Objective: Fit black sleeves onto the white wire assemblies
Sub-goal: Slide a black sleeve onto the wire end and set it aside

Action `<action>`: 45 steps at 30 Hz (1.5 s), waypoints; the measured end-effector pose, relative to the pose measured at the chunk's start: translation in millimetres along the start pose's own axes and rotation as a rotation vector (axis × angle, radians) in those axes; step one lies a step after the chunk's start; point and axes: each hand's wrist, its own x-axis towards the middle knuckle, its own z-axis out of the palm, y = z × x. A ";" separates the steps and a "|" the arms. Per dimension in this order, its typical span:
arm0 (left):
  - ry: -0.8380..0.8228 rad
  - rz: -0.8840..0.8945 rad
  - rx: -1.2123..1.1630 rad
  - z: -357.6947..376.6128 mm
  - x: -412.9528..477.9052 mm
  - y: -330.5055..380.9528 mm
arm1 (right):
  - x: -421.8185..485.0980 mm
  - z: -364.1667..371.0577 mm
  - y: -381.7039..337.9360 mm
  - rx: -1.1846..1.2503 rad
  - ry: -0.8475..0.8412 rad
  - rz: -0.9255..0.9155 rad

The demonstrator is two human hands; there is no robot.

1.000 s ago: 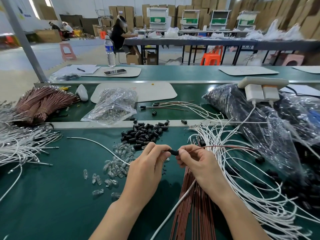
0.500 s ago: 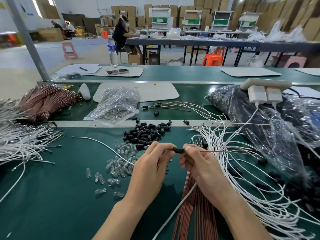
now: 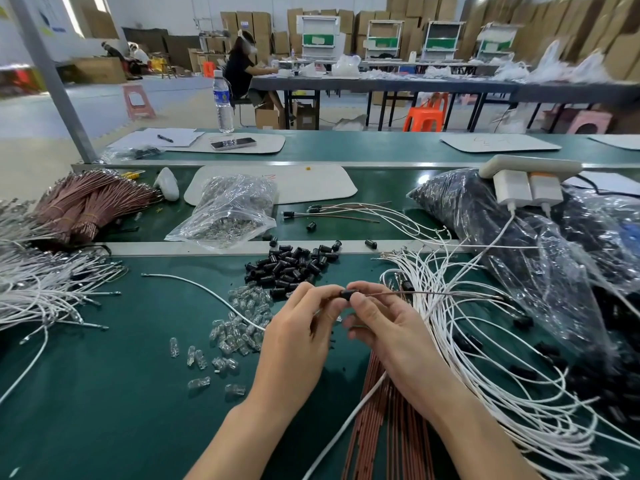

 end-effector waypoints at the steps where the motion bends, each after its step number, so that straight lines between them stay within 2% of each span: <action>1: -0.014 0.004 -0.001 0.1 -0.4 0.7 | 0.3 -0.8 0.3 -0.004 0.013 -0.008; 8: -0.084 0.043 0.137 1.3 -2.1 4.0 | 2.7 -6.6 -3.4 0.076 0.110 0.000; 15: -0.009 0.008 0.036 -2.3 1.1 2.8 | 3.5 -7.9 -3.9 0.172 0.085 0.045; 31: 0.040 -0.050 -0.084 -0.8 1.3 0.5 | 3.3 -6.7 -4.4 0.197 0.068 0.061; 37: 0.046 -0.008 -0.024 -0.3 0.9 3.3 | 3.4 -5.0 -4.4 0.182 0.089 0.080; 45: -0.012 0.012 0.017 -0.7 0.2 1.4 | 1.6 -3.2 -5.4 0.097 0.033 0.069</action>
